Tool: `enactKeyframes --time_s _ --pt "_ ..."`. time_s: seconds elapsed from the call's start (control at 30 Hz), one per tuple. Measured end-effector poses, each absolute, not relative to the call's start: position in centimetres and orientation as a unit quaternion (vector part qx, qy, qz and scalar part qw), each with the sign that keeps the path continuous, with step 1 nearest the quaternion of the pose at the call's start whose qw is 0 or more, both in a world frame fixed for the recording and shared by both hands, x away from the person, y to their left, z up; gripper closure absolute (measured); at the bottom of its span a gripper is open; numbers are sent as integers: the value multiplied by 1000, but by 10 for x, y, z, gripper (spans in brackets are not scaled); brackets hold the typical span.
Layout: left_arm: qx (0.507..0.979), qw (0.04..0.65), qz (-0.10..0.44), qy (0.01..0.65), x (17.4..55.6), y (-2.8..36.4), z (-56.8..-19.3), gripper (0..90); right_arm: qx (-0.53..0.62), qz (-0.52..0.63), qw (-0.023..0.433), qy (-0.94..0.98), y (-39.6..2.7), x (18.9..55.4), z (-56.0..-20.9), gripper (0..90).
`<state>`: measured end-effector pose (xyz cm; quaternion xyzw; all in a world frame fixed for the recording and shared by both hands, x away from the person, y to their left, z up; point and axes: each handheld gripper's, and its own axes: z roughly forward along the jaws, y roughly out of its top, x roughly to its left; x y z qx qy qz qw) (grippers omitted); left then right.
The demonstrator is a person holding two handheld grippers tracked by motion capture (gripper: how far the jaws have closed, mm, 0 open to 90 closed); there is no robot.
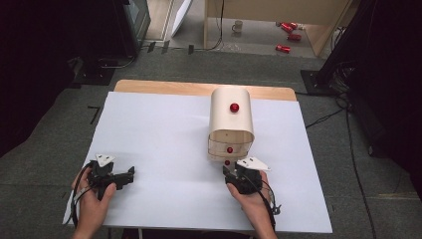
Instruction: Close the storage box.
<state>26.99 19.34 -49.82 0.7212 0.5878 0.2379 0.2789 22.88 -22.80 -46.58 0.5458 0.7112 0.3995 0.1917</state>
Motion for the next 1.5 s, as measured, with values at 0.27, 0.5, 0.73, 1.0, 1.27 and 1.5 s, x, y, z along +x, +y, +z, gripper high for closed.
enactKeyframes --time_s 0.27,0.5,0.73,1.0,1.27,1.5 --pt "721 279 238 588 270 193 -498 0 544 397 200 712 -254 218 -463 259" --pt "721 279 238 588 270 193 -498 0 543 375 220 718 -273 212 -465 116" --pt "721 279 238 588 270 193 -498 0 566 359 231 705 -300 208 -469 43" --pt "720 279 238 588 270 193 -498 0 588 333 246 695 -329 203 -476 30" --pt "721 279 238 588 270 193 -498 0 598 308 258 693 -355 199 -481 30" --pt "720 279 238 588 270 193 -498 0 620 303 253 678 -376 195 -484 30"
